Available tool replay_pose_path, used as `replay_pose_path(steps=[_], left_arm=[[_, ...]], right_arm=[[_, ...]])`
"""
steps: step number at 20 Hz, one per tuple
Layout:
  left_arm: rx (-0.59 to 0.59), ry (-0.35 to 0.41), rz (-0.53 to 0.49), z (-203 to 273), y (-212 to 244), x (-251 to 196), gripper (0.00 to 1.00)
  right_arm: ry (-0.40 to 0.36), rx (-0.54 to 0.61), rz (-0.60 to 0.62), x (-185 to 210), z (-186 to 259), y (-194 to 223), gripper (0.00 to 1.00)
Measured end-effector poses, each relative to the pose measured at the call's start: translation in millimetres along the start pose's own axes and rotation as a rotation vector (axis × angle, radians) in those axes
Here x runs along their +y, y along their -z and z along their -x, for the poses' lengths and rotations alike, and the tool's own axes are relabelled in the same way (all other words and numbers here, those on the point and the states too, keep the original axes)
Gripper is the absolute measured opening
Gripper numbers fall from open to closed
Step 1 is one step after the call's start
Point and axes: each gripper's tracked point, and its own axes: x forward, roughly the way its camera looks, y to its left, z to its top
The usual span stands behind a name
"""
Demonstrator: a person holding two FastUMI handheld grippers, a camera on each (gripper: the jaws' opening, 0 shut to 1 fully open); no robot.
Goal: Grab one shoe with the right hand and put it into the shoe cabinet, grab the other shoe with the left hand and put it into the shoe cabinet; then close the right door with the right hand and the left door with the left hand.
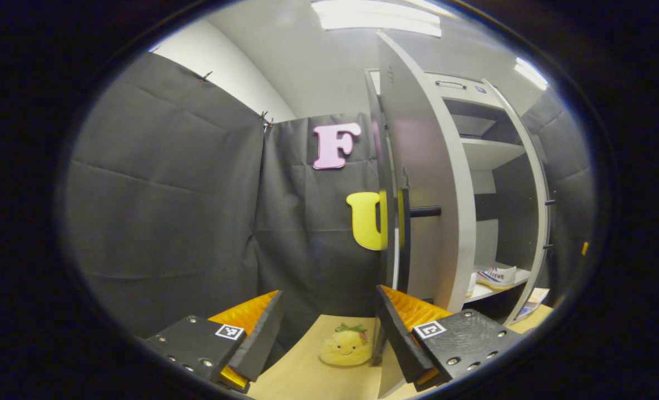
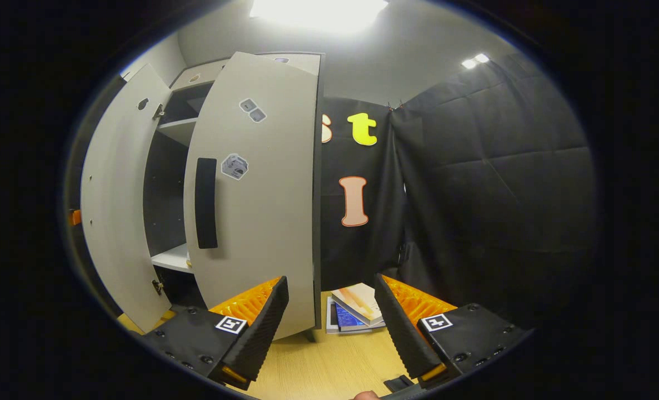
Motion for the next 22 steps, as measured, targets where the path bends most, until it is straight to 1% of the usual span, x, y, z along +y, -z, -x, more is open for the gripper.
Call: replay_pose_path(steps=[5, 10, 13, 16, 20, 22], left_arm=[[-0.011, 0.044, 0.007, 8, -3, -31, 0.94], [-0.015, 0.041, 0.012, 11, -4, -45, 0.94], [-0.01, 0.056, 0.025, 11, -4, -57, 0.94], [-0.016, 0.099, 0.033, 13, -4, -83, 0.94], [-0.017, 0.19, 0.06, 3, -4, -135, 0.94], [-0.018, 0.219, 0.068, 4, -3, -157, 0.94]], right_arm=[[-0.027, 0.003, 0.0, 2, -9, 3, 0.98], [-0.038, 0.003, 0.011, -4, -13, 3, 0.98], [-0.043, 0.011, 0.01, -8, -15, 6, 0.98], [-0.048, 0.014, 0.013, -11, -16, 8, 0.98], [-0.043, 0.012, 0.005, -19, -18, 8, 0.98], [-0.048, 0.009, -0.003, -20, -17, 7, 0.98]])
